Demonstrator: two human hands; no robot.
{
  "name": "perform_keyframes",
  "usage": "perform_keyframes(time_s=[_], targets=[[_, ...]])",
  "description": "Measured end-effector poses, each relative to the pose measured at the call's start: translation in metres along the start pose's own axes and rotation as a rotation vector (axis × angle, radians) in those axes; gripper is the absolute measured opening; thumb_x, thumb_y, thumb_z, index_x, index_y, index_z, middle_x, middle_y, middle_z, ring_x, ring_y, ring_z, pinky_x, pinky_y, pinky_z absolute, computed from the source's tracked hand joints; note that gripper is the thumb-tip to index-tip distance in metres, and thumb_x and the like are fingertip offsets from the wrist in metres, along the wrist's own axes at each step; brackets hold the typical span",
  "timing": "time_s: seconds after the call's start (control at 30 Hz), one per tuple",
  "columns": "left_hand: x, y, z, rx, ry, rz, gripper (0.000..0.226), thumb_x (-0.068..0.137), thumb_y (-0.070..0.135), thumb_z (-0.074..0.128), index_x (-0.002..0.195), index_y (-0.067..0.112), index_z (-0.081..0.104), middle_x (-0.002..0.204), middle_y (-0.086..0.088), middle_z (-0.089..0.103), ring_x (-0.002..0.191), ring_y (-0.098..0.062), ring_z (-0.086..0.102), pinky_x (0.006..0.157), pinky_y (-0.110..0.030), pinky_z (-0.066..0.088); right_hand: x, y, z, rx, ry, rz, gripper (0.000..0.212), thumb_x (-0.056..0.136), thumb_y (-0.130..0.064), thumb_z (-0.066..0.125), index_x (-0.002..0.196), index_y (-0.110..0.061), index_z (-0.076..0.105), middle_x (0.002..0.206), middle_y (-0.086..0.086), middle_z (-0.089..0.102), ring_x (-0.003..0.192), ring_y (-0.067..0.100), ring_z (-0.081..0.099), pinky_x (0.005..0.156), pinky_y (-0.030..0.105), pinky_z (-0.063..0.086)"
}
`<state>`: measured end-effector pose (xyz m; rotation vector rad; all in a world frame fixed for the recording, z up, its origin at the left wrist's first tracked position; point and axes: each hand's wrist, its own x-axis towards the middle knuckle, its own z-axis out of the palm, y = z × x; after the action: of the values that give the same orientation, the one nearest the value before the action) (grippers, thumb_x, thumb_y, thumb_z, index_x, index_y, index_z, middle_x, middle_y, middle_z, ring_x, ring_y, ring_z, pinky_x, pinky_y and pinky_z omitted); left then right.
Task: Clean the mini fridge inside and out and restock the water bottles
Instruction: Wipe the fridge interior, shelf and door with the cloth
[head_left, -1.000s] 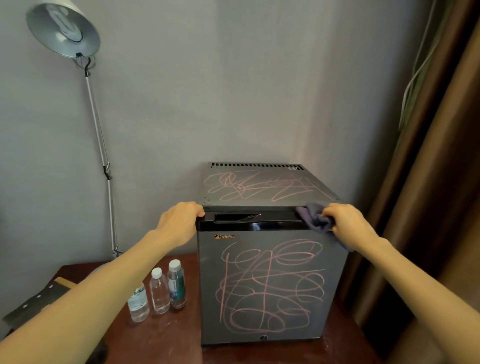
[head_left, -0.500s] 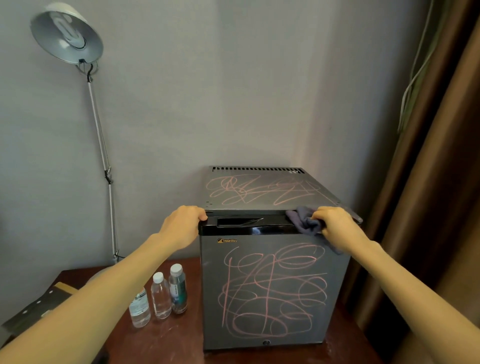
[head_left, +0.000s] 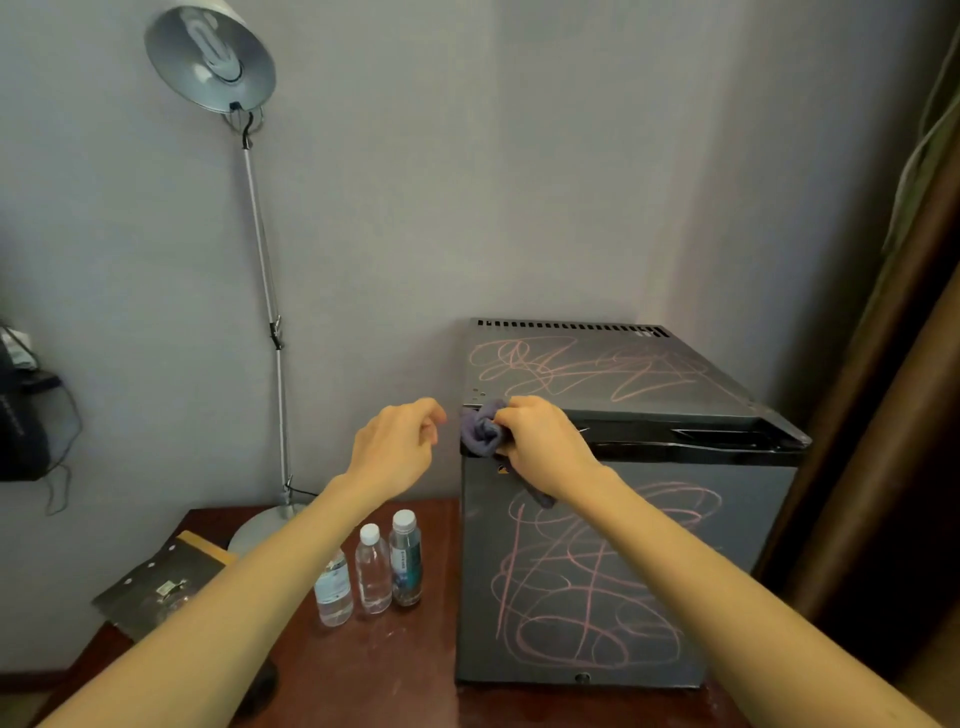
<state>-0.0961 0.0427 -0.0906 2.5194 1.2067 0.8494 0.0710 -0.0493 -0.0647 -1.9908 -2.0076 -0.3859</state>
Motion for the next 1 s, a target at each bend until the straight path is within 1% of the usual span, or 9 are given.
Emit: perform_keyframes(time_s=[0.13, 0.2, 0.27, 0.33, 0.47, 0.57, 0.73, 0.83, 1.0], targets=[[-0.001, -0.01, 0.003, -0.044, 0.048, -0.027, 0.031, 0.087, 0.006, 0.046, 0.106, 0.026, 0.061, 0.094, 0.005, 0.068, 0.091, -0.026, 0.063, 0.072, -0.039, 0.052, -0.002, -0.012, -0.005, -0.087, -0.045, -0.063, 0.023, 0.089, -0.009, 0.058, 0.111, -0.006, 0.064, 0.119, 0.013, 0.054, 0.114, 0.032, 0.048, 0.084, 0.041, 0.045], [0.0, -0.011, 0.011, -0.059, 0.091, -0.021, 0.026, 0.088, 0.011, 0.05, 0.106, 0.024, 0.062, 0.1, -0.001, 0.07, 0.093, -0.03, 0.063, 0.072, -0.041, 0.052, 0.003, -0.024, -0.004, -0.129, -0.047, -0.111, 0.022, 0.089, -0.005, 0.054, 0.11, -0.005, 0.063, 0.119, 0.012, 0.054, 0.114, 0.031, 0.047, 0.079, 0.04, 0.043], [0.001, -0.009, 0.018, -0.05, 0.11, -0.024, 0.02, 0.089, 0.013, 0.051, 0.104, 0.021, 0.062, 0.098, -0.01, 0.069, 0.09, -0.038, 0.061, 0.064, -0.04, 0.047, 0.012, -0.036, -0.004, -0.147, -0.057, -0.13, 0.022, 0.09, -0.003, 0.052, 0.108, -0.006, 0.064, 0.116, 0.011, 0.055, 0.11, 0.03, 0.048, 0.074, 0.039, 0.041], [0.003, -0.009, 0.021, -0.042, 0.121, -0.034, 0.016, 0.089, 0.014, 0.051, 0.1, 0.019, 0.061, 0.093, -0.014, 0.068, 0.085, -0.041, 0.059, 0.059, -0.038, 0.042, 0.02, -0.046, -0.006, -0.157, -0.091, -0.135, 0.022, 0.09, -0.003, 0.051, 0.107, -0.007, 0.064, 0.114, 0.011, 0.055, 0.11, 0.03, 0.048, 0.075, 0.039, 0.041], [0.009, -0.02, 0.016, -0.073, 0.14, -0.047, 0.017, 0.087, 0.016, 0.052, 0.097, 0.023, 0.062, 0.092, -0.009, 0.07, 0.086, -0.037, 0.061, 0.065, -0.043, 0.051, 0.033, -0.062, -0.002, -0.223, -0.113, -0.132, 0.019, 0.092, -0.012, 0.051, 0.105, -0.008, 0.065, 0.115, 0.012, 0.056, 0.111, 0.03, 0.048, 0.08, 0.036, 0.043], [0.014, -0.03, 0.009, -0.099, 0.148, -0.04, 0.021, 0.08, 0.018, 0.046, 0.09, 0.03, 0.06, 0.087, 0.0, 0.071, 0.086, -0.032, 0.064, 0.07, -0.043, 0.053, 0.044, -0.072, 0.01, -0.242, -0.075, -0.07, 0.023, 0.095, -0.015, 0.049, 0.113, -0.008, 0.062, 0.118, 0.012, 0.056, 0.115, 0.03, 0.045, 0.083, 0.034, 0.045], [0.015, -0.044, 0.001, -0.084, 0.186, -0.032, 0.028, 0.083, 0.005, 0.051, 0.091, 0.028, 0.064, 0.079, 0.011, 0.066, 0.079, -0.021, 0.063, 0.07, -0.036, 0.052, 0.058, -0.076, 0.021, -0.251, -0.047, 0.015, 0.026, 0.095, -0.017, 0.051, 0.119, -0.009, 0.059, 0.121, 0.012, 0.058, 0.118, 0.029, 0.046, 0.082, 0.031, 0.047], [0.012, -0.045, 0.0, -0.062, 0.183, -0.043, 0.027, 0.084, 0.006, 0.052, 0.093, 0.028, 0.065, 0.082, 0.01, 0.067, 0.079, -0.021, 0.063, 0.069, -0.033, 0.05, 0.054, -0.07, 0.017, -0.212, -0.049, 0.014, 0.023, 0.093, -0.016, 0.053, 0.113, -0.006, 0.061, 0.118, 0.013, 0.059, 0.117, 0.03, 0.046, 0.081, 0.033, 0.046], [0.009, -0.032, 0.005, -0.074, 0.138, 0.019, 0.022, 0.083, 0.012, 0.054, 0.09, 0.031, 0.062, 0.09, 0.003, 0.07, 0.083, -0.028, 0.064, 0.073, -0.043, 0.054, 0.04, -0.057, 0.006, -0.193, -0.068, -0.053, 0.017, 0.09, -0.009, 0.052, 0.102, -0.008, 0.063, 0.113, 0.011, 0.059, 0.111, 0.03, 0.049, 0.086, 0.033, 0.042]])
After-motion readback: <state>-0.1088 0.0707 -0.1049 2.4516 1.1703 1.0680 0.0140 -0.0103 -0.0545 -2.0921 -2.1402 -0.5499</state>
